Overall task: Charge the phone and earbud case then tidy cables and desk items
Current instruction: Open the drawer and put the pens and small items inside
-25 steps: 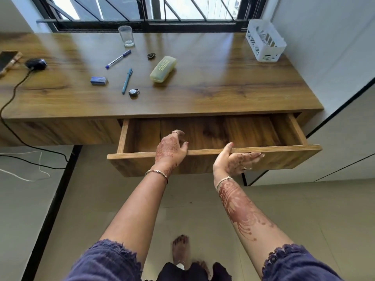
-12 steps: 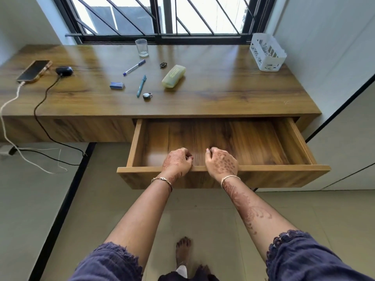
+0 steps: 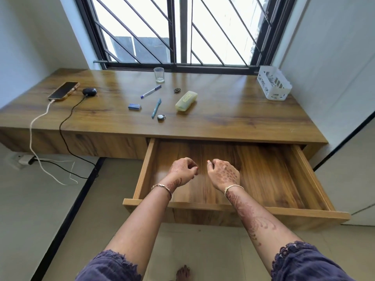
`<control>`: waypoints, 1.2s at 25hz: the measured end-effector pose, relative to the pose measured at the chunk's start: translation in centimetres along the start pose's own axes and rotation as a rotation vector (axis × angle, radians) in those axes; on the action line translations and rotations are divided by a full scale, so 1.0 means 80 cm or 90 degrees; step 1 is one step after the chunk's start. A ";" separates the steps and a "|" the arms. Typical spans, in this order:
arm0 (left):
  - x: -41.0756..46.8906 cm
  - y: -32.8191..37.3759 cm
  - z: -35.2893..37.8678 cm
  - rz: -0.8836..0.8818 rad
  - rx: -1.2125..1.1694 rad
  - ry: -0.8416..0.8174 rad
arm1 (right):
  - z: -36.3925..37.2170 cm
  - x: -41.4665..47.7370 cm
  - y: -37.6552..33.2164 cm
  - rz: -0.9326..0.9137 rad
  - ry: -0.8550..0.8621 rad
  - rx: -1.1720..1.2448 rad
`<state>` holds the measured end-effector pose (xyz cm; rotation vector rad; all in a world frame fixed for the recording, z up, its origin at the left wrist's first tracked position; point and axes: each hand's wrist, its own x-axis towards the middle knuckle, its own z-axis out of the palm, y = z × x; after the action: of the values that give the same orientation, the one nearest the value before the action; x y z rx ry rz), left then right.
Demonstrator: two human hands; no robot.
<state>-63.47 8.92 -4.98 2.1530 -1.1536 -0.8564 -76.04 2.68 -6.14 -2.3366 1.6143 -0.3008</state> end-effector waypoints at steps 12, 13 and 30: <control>0.137 -0.034 -0.175 -0.010 -0.075 0.306 | 0.025 0.172 -0.162 -0.196 0.083 0.102; 0.155 -0.041 -0.193 -0.013 -0.072 0.310 | 0.032 0.189 -0.180 -0.216 0.067 0.095; 0.342 -0.065 -0.238 -0.007 0.160 0.227 | 0.110 0.267 -0.237 -0.215 0.113 0.153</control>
<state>-34.88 -8.97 -3.92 2.3904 -1.1100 -0.3213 -48.97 -9.98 -7.60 -2.4365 1.1652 -0.7495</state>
